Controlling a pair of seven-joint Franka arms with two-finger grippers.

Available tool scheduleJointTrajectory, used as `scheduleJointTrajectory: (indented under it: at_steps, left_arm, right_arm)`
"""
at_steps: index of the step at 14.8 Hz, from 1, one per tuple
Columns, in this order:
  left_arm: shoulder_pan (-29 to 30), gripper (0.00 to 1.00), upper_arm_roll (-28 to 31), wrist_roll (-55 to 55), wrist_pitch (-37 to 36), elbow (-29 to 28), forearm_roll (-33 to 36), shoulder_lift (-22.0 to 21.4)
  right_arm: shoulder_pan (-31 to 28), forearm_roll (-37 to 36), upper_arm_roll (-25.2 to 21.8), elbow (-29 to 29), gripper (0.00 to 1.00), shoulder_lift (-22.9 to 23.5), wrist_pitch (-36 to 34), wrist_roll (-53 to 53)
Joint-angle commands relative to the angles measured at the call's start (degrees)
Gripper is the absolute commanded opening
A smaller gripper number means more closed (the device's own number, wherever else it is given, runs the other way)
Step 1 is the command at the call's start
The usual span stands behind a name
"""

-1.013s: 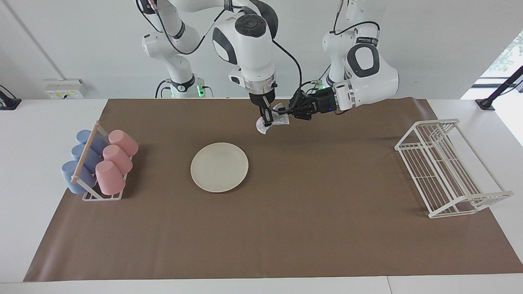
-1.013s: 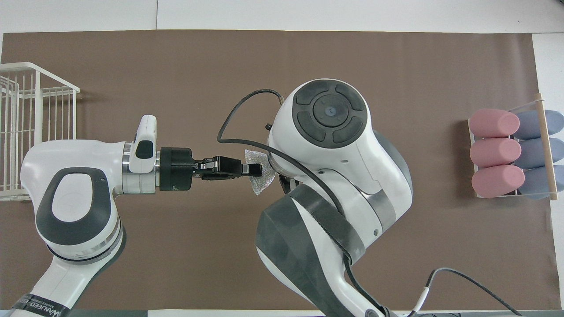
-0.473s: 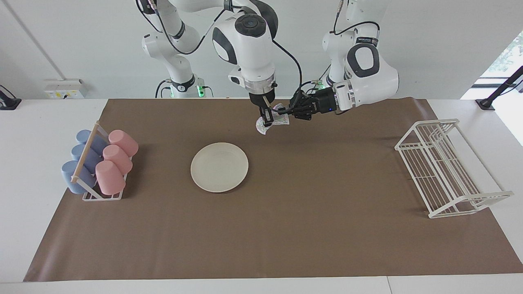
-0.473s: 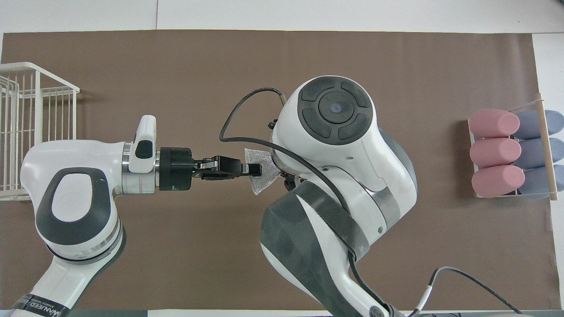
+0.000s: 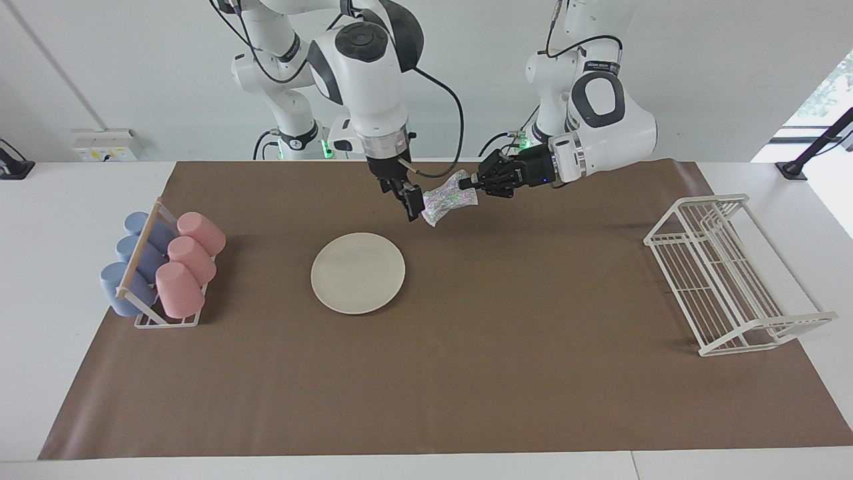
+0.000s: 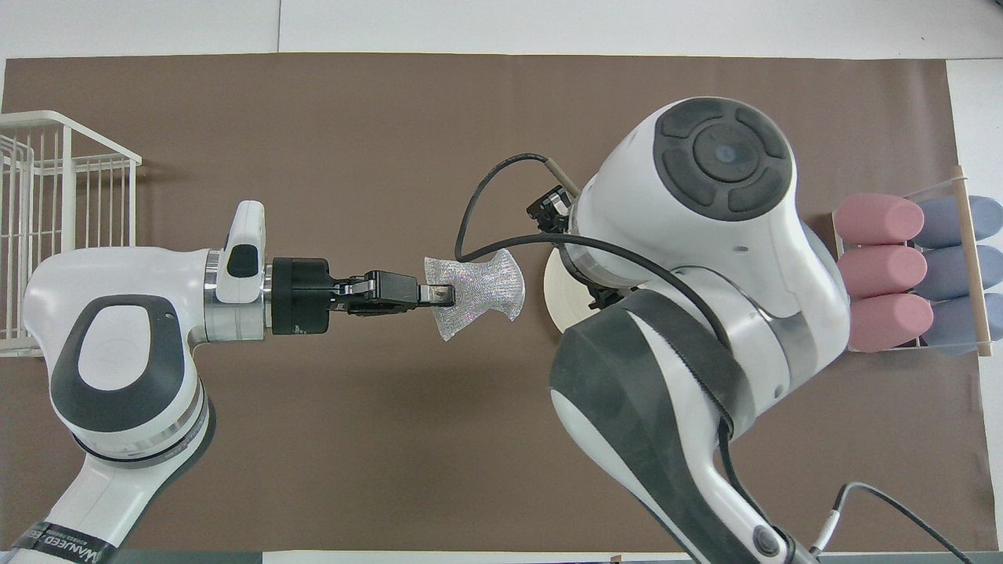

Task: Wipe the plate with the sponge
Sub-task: 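Lower the plate onto the table center and open the right gripper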

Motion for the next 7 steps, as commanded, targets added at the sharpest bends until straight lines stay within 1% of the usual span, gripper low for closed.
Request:
scheduleJointTrajectory:
  at_steps: [1,2,4,7]
  left_arm:
    - [2.7,0.00,0.0,-0.3,-0.8,-1.9,-0.4,-2.0]
    - [3.0,0.00,0.0,-0.7,-0.9,-2.1,0.0,-2.2]
    - [5.2,0.00,0.0,-2.3,-1.2,-2.0,4.6,-2.4]
    - [5.9,0.00,0.0,-5.0,-0.7,-1.4,10.9,-2.4]
  right_arm:
    - [-4.3,-0.7,0.6,-7.4,1.00,-7.3,0.4,-19.1]
    - [-5.7,-0.7,0.6,-7.7,1.00,-8.2,-0.3,-25.4]
    - [-8.4,-0.7,0.6,-7.6,1.00,-9.2,-3.8,-33.9]
    - [-11.9,-0.7,0.6,-7.6,1.00,-9.5,-8.5,-45.1]
